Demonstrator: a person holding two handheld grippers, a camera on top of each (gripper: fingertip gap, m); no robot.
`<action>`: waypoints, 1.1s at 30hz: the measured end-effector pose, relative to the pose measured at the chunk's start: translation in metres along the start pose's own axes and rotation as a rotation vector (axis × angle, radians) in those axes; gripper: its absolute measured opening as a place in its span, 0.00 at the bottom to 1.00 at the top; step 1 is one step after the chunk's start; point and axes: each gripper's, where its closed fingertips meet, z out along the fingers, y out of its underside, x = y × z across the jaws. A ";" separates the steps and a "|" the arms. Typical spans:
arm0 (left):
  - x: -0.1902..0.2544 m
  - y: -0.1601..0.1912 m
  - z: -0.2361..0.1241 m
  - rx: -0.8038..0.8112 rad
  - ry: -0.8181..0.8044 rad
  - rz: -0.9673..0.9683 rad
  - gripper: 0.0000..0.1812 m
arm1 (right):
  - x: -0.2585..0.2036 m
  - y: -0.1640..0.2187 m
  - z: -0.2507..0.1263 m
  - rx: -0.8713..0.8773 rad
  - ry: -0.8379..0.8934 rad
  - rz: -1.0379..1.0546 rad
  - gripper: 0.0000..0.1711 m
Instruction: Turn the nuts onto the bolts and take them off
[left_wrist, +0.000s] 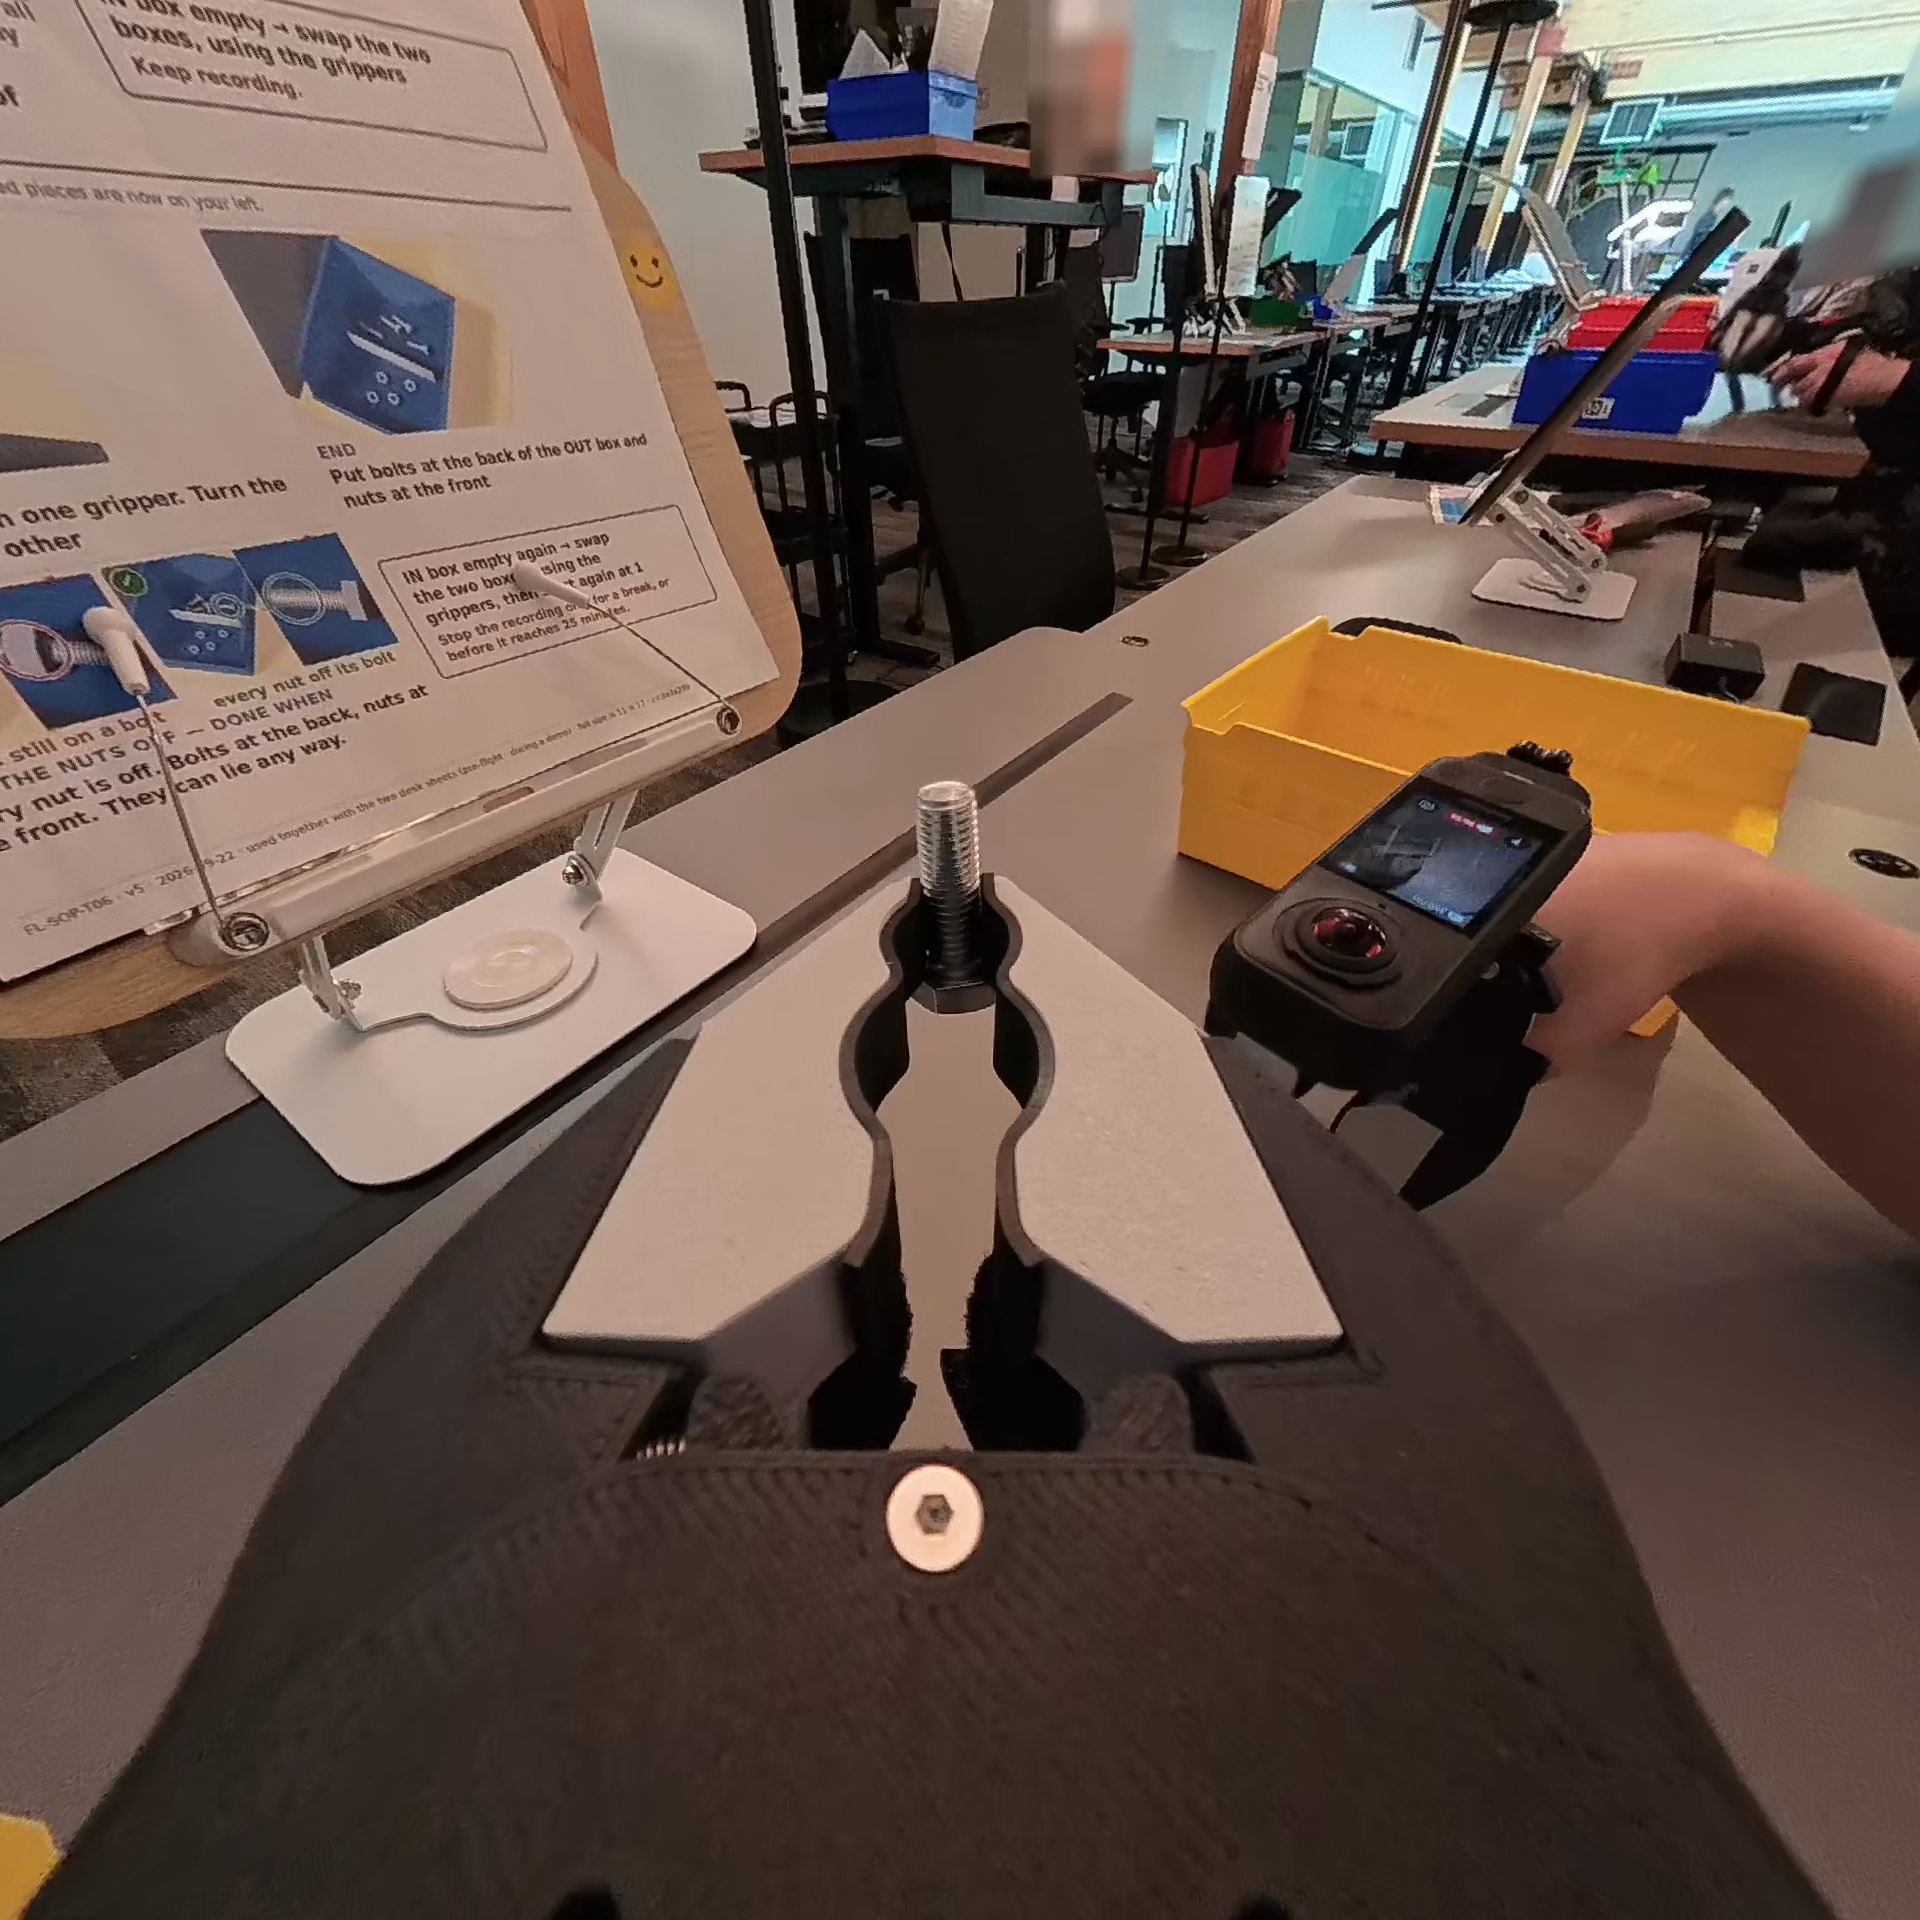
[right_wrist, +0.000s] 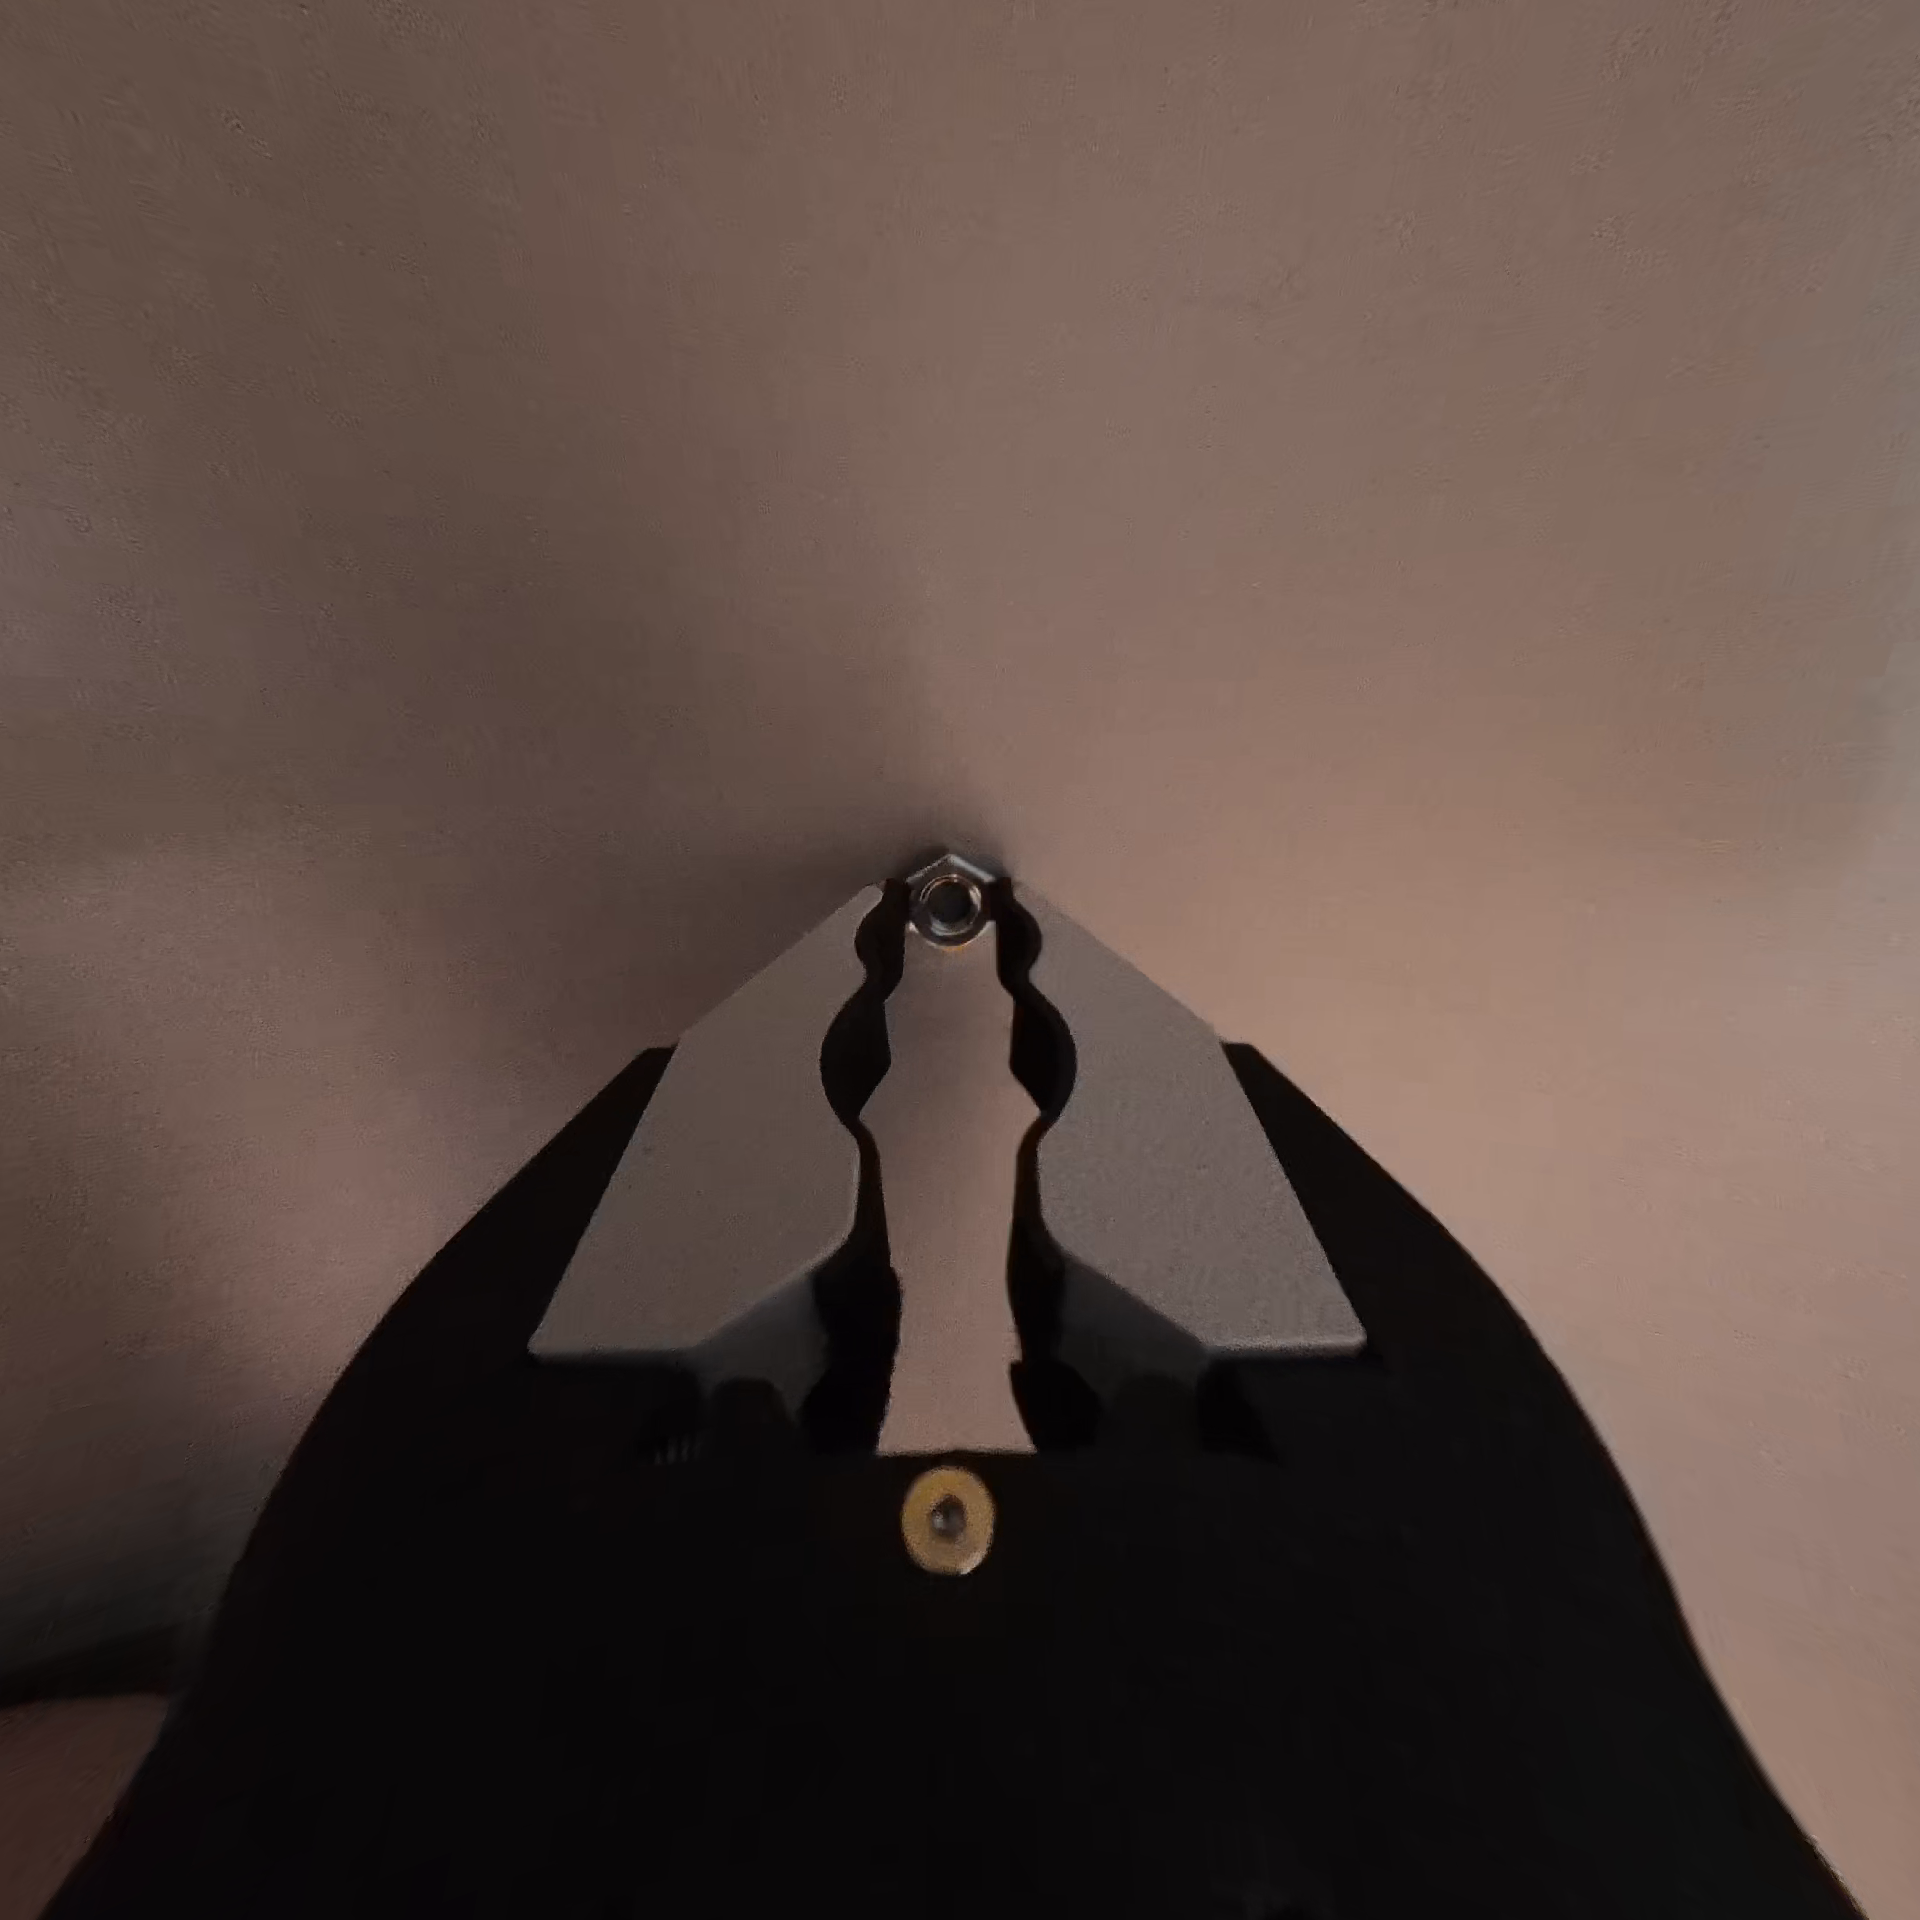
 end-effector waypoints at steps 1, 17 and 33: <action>-0.001 0.003 0.001 -0.006 -0.002 -0.001 0.04 | 0.001 0.001 0.000 -0.001 -0.008 0.007 0.10; 0.047 0.047 0.038 -0.056 0.217 0.192 0.04 | 0.018 -0.091 -0.187 0.402 0.229 -0.416 0.10; 0.084 0.042 0.039 0.031 0.342 0.277 0.04 | 0.005 -0.083 -0.168 0.049 0.169 -0.673 0.10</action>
